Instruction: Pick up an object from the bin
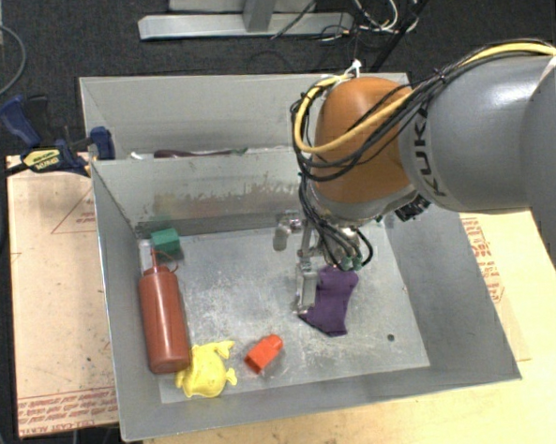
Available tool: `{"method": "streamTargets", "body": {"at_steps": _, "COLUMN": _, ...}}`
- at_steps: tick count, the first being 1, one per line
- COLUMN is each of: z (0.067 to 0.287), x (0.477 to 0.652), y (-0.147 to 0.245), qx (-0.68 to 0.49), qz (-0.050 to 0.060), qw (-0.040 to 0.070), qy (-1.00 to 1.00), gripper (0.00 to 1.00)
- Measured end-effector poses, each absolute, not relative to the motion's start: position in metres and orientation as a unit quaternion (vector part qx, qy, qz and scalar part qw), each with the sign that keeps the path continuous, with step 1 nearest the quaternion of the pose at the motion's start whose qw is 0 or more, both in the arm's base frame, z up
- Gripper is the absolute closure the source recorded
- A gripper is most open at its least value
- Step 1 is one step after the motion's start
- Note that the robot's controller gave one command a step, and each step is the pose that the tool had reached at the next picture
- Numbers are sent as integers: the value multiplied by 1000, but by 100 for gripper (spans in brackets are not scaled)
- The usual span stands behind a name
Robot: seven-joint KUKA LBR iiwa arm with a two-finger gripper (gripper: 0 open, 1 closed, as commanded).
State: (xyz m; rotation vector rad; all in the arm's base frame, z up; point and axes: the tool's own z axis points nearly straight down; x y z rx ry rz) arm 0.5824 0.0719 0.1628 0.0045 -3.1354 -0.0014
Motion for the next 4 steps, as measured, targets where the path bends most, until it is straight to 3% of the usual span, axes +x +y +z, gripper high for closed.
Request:
{"method": "streamTargets", "body": {"at_steps": 1, "z": 168, "x": 584, "y": 72, "qx": 1, "qz": -1, "qw": 0, "qy": -1000, "gripper": 0}}
{"method": "streamTargets", "body": {"at_steps": 2, "z": 130, "x": 560, "y": 89, "qx": 56, "qz": -1, "qw": -1, "qy": -998, "gripper": 0}}
{"method": "streamTargets", "body": {"at_steps": 3, "z": 131, "x": 526, "y": 116, "qx": 151, "qz": -1, "qw": 2, "qy": -989, "gripper": 0}}
{"method": "streamTargets", "body": {"at_steps": 4, "z": 116, "x": 524, "y": 118, "qx": 174, "qz": -1, "qw": -2, "qy": -985, "gripper": 0}}
